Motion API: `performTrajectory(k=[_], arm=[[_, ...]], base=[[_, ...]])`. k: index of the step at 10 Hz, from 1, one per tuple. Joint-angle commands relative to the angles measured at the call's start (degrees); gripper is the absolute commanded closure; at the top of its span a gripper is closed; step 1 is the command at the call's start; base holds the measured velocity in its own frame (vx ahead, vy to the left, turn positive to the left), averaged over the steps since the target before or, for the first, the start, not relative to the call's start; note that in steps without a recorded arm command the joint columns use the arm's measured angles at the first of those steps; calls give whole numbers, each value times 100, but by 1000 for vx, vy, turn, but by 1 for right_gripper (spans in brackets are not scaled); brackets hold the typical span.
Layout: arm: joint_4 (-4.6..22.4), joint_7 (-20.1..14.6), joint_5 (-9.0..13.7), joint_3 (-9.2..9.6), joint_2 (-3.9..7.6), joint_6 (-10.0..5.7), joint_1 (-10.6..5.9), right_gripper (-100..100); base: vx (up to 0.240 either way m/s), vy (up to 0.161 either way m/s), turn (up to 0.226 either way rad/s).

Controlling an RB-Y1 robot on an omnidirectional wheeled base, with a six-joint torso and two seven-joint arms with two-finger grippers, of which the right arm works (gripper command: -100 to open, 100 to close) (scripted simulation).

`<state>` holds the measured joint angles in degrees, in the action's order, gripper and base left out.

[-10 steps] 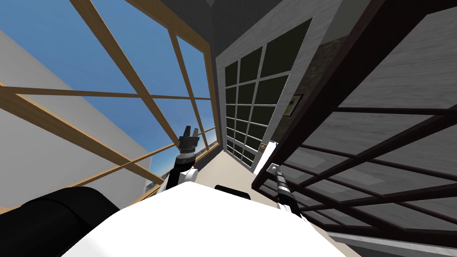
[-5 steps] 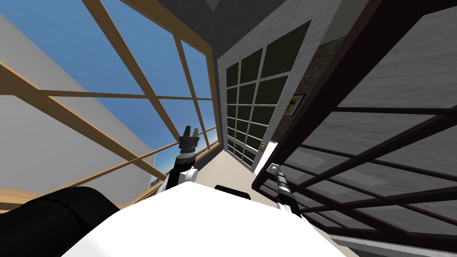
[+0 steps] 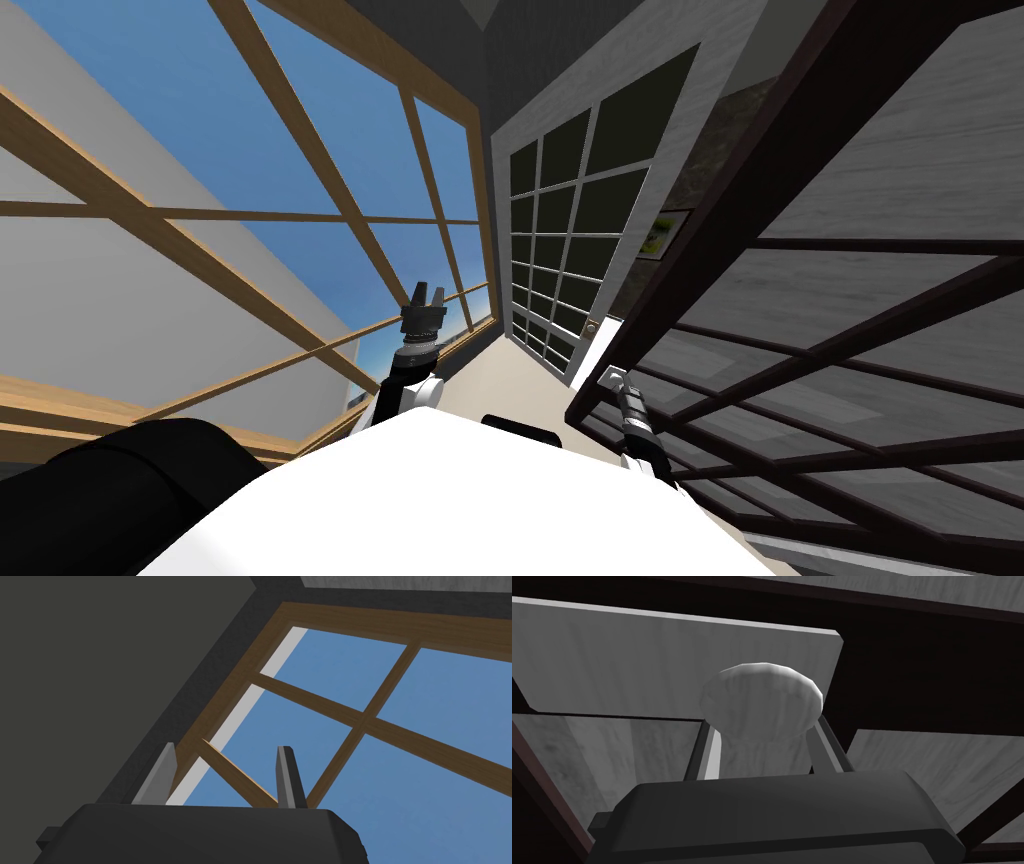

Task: Pull the door open

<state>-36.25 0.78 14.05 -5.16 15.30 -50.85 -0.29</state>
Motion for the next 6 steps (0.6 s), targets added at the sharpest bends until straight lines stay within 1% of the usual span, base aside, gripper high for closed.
performTrajectory(k=[1,2,3,4,5,6], arm=[[48,-286,71,59,-21,-39,-33,100],[48,-313,71,59,-21,-39,-33,100],[47,-551,145,83,-14,-38,-34,100],[46,-699,219,107,-7,-36,-35,100],[46,-788,219,107,-7,-36,-35,100],[44,-996,293,132,0,-35,-36,100]], base=[[-34,-12,64],[-26,-14,47],[-32,-16,65],[-49,-18,101],[-40,-14,32],[-35,-15,65]])
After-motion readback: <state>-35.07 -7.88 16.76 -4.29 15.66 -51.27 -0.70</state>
